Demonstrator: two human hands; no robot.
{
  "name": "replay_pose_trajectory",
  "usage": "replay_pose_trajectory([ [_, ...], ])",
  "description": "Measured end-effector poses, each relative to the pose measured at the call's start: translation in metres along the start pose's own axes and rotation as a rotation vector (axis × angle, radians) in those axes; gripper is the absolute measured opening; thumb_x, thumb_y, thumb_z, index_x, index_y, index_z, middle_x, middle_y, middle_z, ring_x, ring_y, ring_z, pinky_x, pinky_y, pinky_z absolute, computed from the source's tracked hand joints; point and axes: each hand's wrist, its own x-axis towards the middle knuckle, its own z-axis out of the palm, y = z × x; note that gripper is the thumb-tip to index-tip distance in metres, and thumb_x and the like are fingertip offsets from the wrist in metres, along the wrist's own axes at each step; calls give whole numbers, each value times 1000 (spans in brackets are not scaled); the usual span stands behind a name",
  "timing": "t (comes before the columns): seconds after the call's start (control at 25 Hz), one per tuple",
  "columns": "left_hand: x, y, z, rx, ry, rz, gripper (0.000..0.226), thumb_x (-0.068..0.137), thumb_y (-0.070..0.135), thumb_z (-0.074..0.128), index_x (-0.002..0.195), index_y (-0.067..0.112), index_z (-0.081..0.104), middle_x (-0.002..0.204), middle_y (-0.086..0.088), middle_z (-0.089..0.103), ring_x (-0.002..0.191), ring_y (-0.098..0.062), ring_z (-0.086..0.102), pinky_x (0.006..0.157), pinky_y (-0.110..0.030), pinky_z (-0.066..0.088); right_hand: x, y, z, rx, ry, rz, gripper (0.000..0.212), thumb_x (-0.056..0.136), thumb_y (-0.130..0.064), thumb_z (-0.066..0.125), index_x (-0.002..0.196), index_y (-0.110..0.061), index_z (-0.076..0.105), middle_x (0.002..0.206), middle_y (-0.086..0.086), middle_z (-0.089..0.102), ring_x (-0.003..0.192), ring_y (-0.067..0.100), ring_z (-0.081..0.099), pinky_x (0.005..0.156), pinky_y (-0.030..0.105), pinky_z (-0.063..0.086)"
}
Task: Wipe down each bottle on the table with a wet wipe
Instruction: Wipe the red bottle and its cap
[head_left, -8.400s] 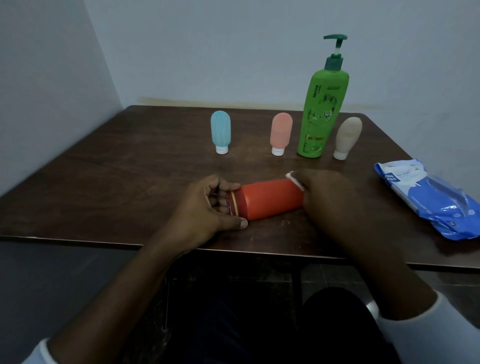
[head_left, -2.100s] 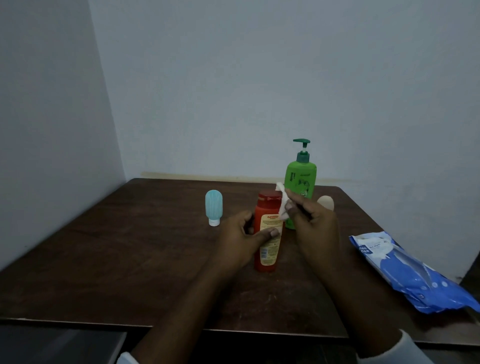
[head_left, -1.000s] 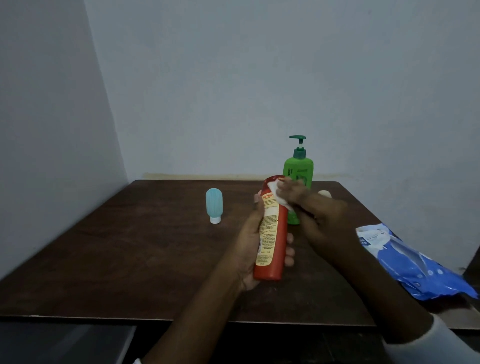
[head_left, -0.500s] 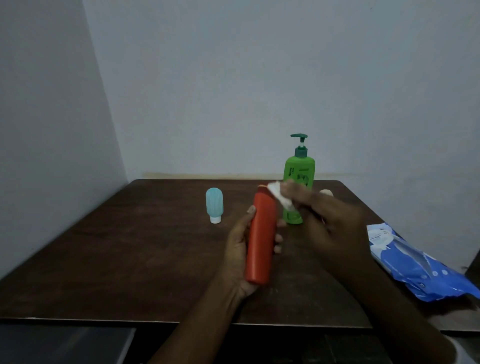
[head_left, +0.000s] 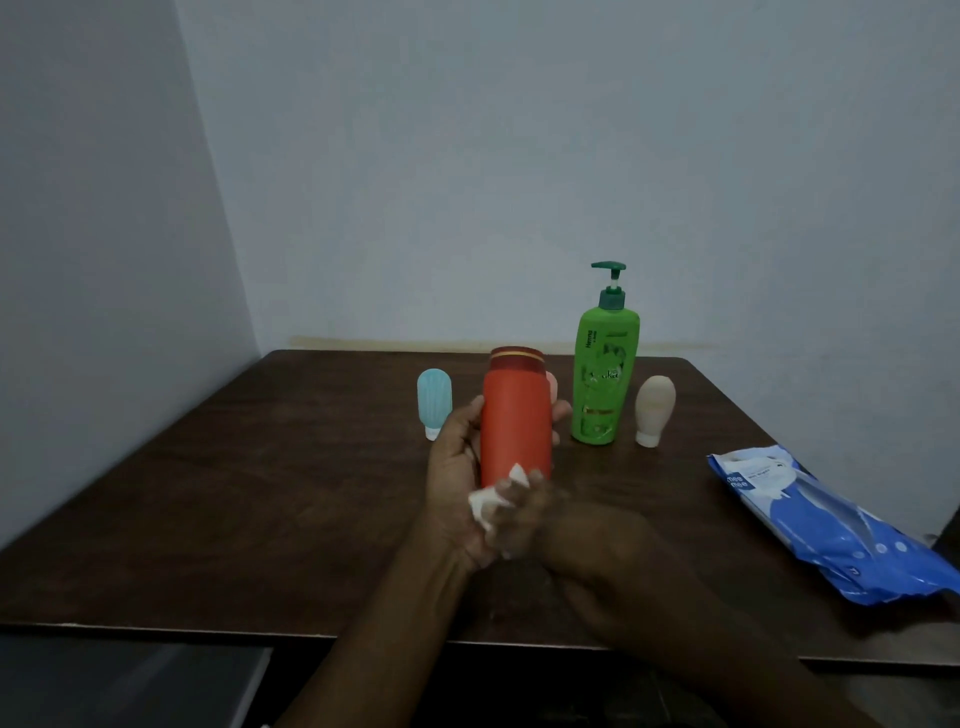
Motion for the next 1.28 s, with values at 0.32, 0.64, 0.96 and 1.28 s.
replay_pose_trajectory([
  [0.32,-1,-15,-5,238,28,32,51,103,46,49,119,4,74,102,-21,75,81,-25,71,71,-33,58,37,47,-36,-30,342,253,50,85,19,55,125,-7,65,134,-2,60,132,7,50,111,38,41],
  [0.64,16,4,-16,239,187,118,77,93,69,56,128,1,65,98,-18,76,76,-26,71,65,-33,58,-13,1,16,1,161,-43,27,94,3,54,115,-1,70,130,11,63,125,16,58,105,31,46],
  [0.96,42,26,-28,73,194,141,74,100,63,48,134,-1,59,117,-25,70,96,-34,73,80,-44,65,13,57,-14,422,298,539,31,92,4,58,104,-18,76,100,-16,75,96,-3,67,79,11,49],
  [1.28,85,29,-20,1011,448,664,75,87,36,81,151,32,42,134,14,51,118,-6,55,96,-32,51,22,138,23,33,168,397,27,91,-15,55,109,-21,73,104,-10,73,95,1,67,81,30,56],
])
